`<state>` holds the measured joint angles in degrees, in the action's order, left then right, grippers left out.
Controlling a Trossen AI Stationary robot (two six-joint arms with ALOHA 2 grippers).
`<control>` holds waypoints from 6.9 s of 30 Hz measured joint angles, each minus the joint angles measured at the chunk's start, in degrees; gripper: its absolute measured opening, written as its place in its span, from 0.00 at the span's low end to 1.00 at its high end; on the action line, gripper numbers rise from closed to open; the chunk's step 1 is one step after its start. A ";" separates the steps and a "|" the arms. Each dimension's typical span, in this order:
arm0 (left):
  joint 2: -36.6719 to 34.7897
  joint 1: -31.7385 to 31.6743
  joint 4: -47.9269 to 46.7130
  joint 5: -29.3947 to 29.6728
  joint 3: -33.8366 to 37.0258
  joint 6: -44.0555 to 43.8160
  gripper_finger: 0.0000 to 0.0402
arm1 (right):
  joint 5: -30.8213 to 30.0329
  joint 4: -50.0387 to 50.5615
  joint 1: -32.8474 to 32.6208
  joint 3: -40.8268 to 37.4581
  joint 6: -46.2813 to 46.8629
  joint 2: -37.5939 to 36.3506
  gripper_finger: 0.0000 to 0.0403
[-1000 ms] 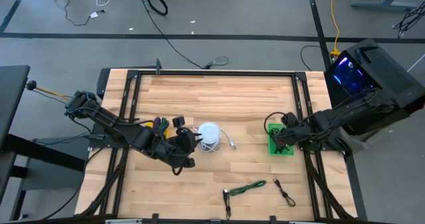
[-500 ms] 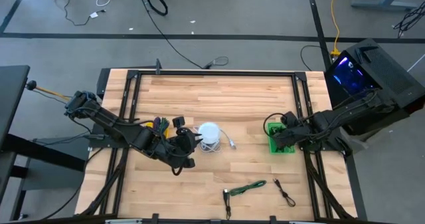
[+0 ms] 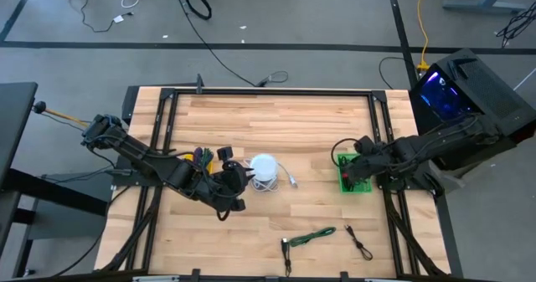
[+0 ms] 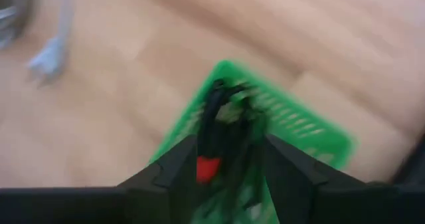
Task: Pick & Place USB Port
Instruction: Put the black charger cable into the green bin, then put the green charger cable into the yellow bin
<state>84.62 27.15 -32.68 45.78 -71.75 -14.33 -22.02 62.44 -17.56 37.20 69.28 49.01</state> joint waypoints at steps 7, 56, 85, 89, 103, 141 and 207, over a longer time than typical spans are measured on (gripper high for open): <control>0.00 -0.08 -0.49 0.00 0.00 -0.27 0.19 | 14.72 -18.27 -3.53 2.80 -6.40 0.46 0.38; 7.55 8.57 -0.15 -3.90 0.02 -28.52 0.19 | 20.01 -15.98 -40.15 19.95 29.48 44.72 0.36; 7.76 8.86 0.32 -2.34 -0.02 -28.59 0.19 | 22.33 -16.97 -40.50 19.63 28.03 51.17 0.35; 7.74 8.85 0.32 -2.34 -0.02 -28.59 0.19 | 24.60 -17.00 -40.52 19.63 27.64 51.17 0.09; 7.74 8.81 0.30 -2.32 -0.02 -28.59 0.19 | 15.51 -13.27 -35.93 22.07 22.43 42.96 0.00; 8.02 9.10 0.50 -2.09 -0.02 -28.53 0.19 | -1.01 13.49 -3.11 10.55 25.51 21.10 0.00; 8.04 9.45 0.35 -2.02 0.00 -28.55 0.19 | 12.00 -48.21 -23.04 12.66 -8.30 43.22 0.36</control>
<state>92.66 36.60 -32.33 43.76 -71.75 -42.87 -10.02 14.23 -40.60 49.87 60.98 92.24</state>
